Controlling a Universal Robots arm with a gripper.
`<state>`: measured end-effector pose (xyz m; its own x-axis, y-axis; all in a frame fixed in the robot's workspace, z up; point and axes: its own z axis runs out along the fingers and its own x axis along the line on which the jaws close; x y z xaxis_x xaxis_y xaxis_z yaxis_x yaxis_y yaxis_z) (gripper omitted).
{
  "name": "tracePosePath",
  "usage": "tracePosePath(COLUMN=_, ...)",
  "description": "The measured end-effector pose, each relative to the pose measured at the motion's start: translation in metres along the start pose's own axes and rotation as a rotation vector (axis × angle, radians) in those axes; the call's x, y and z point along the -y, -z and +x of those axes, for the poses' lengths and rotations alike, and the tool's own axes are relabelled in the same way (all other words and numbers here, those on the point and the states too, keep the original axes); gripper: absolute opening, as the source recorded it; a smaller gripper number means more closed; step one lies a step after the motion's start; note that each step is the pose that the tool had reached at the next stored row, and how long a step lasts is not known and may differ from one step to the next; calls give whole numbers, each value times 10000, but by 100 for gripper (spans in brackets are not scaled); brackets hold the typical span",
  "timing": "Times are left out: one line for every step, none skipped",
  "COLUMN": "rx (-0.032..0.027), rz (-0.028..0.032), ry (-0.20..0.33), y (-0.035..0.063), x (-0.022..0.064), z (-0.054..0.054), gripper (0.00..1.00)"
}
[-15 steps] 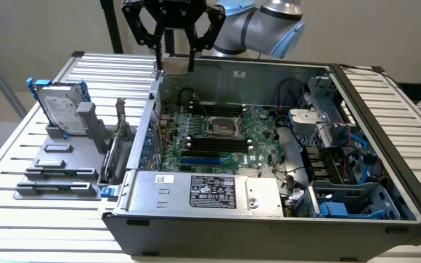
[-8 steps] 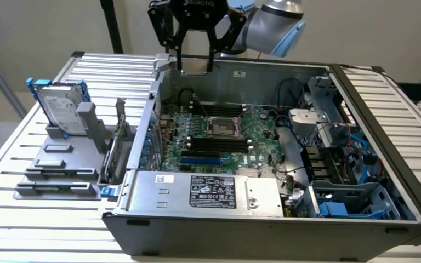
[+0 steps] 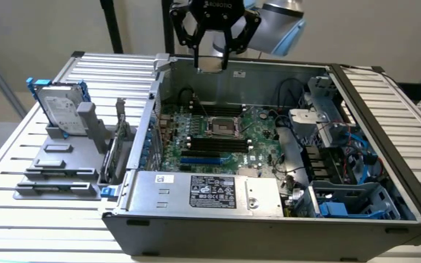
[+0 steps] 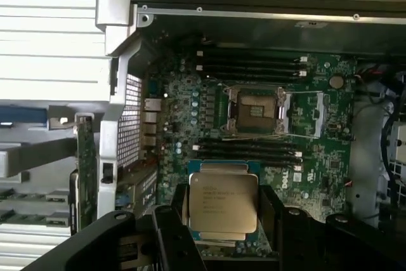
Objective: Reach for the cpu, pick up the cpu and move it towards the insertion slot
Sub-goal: 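Pick up the cpu and move it towards the insertion slot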
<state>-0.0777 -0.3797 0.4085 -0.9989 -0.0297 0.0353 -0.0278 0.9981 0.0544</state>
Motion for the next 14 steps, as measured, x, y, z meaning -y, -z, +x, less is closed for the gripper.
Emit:
tracePosePath(rx=0, rz=0, ry=0, y=-14, x=-33, z=-30, gripper=55)
tracePosePath(rx=0, rz=0, ry=0, y=-28, x=-66, z=-60, gripper=55)
tracePosePath(rx=-1, rz=1, ry=1, y=-42, x=-99, z=-90, gripper=55)
tracePosePath(rx=-1, rz=1, ry=0, y=-57, x=-135, z=-123, gripper=55)
tracePosePath(rx=0, rz=0, ry=0, y=-72, x=-167, z=-153, gripper=55)
tracePosePath(rx=0, rz=0, ry=0, y=-86, x=-199, z=-183, gripper=55)
tracePosePath(rx=0, rz=0, ry=1, y=-98, x=-227, z=-214, gripper=55)
tracePosePath(rx=0, rz=0, ry=0, y=-109, x=-252, z=-243, gripper=55)
tracePosePath(rx=-1, rz=1, ry=0, y=-117, x=-271, z=-270, gripper=55)
tracePosePath(rx=-1, rz=1, ry=-1, y=-123, x=-283, z=-296, gripper=55)
tracePosePath(rx=0, rz=0, ry=-3, y=-129, x=-292, z=-323, gripper=55)
tracePosePath(rx=0, rz=0, ry=-11, y=-133, x=-297, z=-347, gripper=55)
tracePosePath(rx=1, rz=-1, ry=-25, y=-137, x=-299, z=-367, gripper=55)
tracePosePath(rx=2, rz=-5, ry=-47, y=-142, x=-300, z=-384, gripper=55)
